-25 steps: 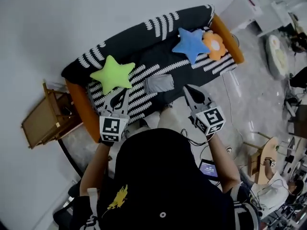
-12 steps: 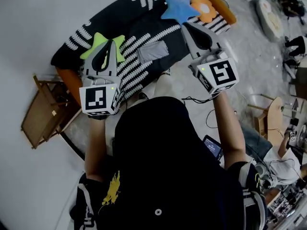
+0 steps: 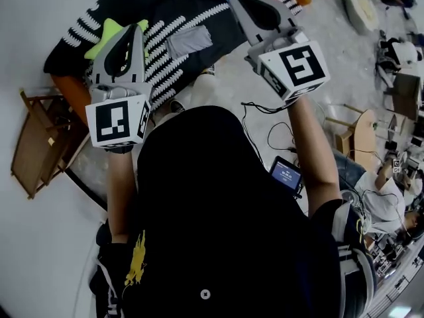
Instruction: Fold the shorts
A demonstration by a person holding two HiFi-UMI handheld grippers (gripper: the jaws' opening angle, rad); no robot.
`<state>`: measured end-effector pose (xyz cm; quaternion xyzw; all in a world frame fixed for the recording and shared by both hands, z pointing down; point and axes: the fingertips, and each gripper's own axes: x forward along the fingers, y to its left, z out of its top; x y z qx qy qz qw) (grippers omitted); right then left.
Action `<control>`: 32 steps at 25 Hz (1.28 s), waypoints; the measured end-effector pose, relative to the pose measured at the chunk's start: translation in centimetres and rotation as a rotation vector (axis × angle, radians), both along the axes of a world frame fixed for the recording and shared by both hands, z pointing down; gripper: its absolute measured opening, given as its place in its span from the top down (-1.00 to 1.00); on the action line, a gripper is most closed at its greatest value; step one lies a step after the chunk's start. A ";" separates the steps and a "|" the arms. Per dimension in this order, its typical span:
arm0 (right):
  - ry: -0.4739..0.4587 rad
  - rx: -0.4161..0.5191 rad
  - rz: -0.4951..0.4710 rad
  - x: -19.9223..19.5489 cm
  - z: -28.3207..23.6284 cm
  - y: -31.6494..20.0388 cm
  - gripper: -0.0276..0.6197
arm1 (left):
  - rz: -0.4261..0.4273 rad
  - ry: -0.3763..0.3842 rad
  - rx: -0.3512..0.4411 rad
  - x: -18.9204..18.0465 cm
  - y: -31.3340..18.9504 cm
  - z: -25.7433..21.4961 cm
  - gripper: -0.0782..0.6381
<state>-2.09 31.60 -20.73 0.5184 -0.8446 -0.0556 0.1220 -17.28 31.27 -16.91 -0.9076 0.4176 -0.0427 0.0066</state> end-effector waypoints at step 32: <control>-0.114 0.011 0.068 1.1 0.5 5.2 0.88 | -0.110 0.069 0.032 -5.0 4.6 -1.7 0.75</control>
